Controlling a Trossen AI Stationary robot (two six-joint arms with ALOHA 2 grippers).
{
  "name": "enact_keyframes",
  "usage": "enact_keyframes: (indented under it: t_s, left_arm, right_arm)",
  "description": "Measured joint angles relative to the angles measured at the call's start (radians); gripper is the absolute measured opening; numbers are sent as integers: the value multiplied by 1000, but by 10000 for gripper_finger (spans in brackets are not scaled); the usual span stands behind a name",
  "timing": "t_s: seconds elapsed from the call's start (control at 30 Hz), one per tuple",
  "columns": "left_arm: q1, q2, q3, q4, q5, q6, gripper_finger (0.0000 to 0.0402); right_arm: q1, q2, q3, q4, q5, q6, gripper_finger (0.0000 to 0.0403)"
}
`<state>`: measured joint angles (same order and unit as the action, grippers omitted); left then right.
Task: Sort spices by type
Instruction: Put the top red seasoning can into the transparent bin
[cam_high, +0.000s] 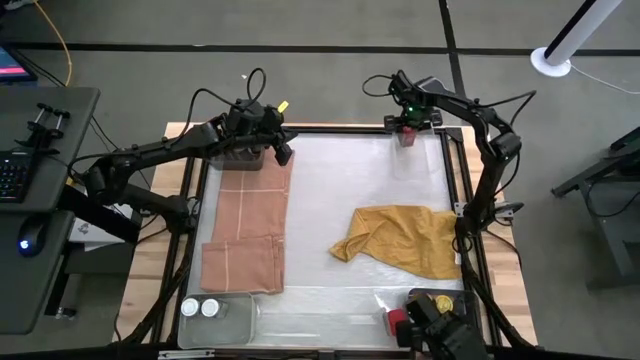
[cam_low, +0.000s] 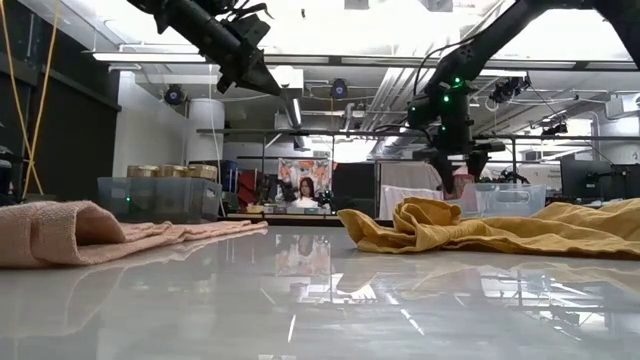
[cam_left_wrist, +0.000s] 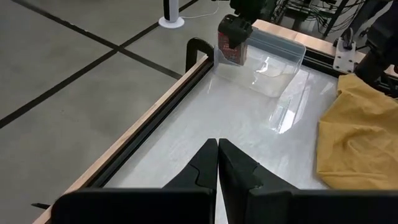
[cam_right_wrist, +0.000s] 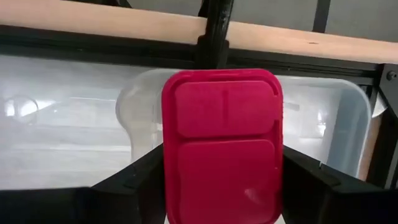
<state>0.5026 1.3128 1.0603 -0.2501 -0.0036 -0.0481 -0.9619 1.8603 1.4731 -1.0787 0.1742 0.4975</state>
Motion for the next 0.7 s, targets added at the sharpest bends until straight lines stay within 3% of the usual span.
enact_keyframes:
  t_s: [0.2, 0.7]
  left_arm:
    - [0, 0, 0, 0, 0, 0, 0]
    - [0, 0, 0, 0, 0, -10, 0]
  right_arm:
    - [8, 0, 0, -4, -62, -5, 232]
    - [9, 0, 0, 24, -18, 27, 234]
